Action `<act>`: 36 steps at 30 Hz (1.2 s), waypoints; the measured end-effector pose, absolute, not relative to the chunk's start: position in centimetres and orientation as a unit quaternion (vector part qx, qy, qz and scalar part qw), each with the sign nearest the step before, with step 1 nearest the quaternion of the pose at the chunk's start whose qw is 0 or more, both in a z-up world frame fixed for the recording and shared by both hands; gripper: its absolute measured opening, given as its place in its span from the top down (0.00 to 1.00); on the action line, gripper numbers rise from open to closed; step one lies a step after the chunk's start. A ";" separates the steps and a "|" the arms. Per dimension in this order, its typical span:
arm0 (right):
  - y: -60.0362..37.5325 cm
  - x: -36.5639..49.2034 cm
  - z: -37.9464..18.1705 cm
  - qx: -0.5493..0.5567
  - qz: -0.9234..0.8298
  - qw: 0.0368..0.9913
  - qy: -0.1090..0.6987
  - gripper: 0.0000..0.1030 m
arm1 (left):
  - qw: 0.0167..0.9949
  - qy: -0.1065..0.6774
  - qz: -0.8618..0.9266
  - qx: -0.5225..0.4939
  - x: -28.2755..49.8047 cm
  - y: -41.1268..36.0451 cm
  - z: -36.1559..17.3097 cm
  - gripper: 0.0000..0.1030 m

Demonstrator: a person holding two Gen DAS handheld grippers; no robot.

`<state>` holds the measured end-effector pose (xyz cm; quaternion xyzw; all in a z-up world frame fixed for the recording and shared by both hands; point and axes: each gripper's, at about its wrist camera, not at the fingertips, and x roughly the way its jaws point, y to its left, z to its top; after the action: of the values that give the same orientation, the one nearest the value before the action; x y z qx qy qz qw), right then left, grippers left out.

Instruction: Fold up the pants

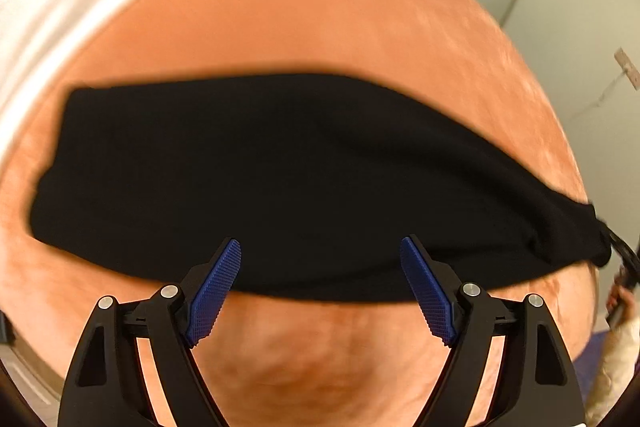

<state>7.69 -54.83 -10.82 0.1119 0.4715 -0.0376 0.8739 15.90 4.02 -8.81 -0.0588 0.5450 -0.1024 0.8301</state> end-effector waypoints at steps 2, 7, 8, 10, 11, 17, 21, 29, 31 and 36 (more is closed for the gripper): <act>-53.2 8.2 -9.1 0.070 -0.038 0.888 0.453 0.92 | 0.810 0.575 -0.102 -0.048 16.0 2.6 -11.4 0.23; -51.2 7.1 -2.3 -0.088 -0.110 0.939 0.315 0.79 | 0.802 0.587 -0.095 -0.050 15.7 2.6 -13.5 0.23; -52.1 8.1 -4.3 -0.119 -0.158 0.921 0.336 0.67 | 0.804 0.585 -0.095 -0.052 15.7 2.6 -13.6 0.23; -54.3 9.3 -8.4 -0.114 -0.188 0.880 0.421 0.45 | 0.805 0.583 -0.095 -0.058 16.6 2.9 -13.5 0.23; -55.0 8.6 -9.7 -0.100 -0.200 0.873 0.433 0.46 | 0.804 0.581 -0.100 -0.069 16.5 3.2 -13.3 0.23; -51.8 2.5 -8.3 0.042 -0.132 0.915 0.380 0.44 | 0.779 0.583 -0.098 -0.209 16.7 8.8 -14.0 0.23; -44.5 2.9 -8.8 0.108 -0.012 0.908 0.405 0.44 | 0.774 0.555 -0.085 -0.295 15.7 12.3 -14.0 0.23; -26.8 9.0 -12.7 0.158 0.160 0.869 0.440 0.44 | 0.791 0.483 0.010 -0.376 12.1 22.9 -13.7 0.23; -23.7 11.0 -13.6 0.177 0.179 0.854 0.455 0.44 | 0.788 0.483 0.026 -0.382 12.7 25.2 -14.3 0.23; -15.2 14.0 -15.2 0.214 0.222 0.822 0.480 0.43 | 0.794 0.480 0.016 -0.373 14.9 26.6 -14.9 0.59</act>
<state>14.03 -15.23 -15.17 0.2144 0.4795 0.2217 0.8215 14.92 26.57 -14.93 -0.3731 0.4801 0.0157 0.7938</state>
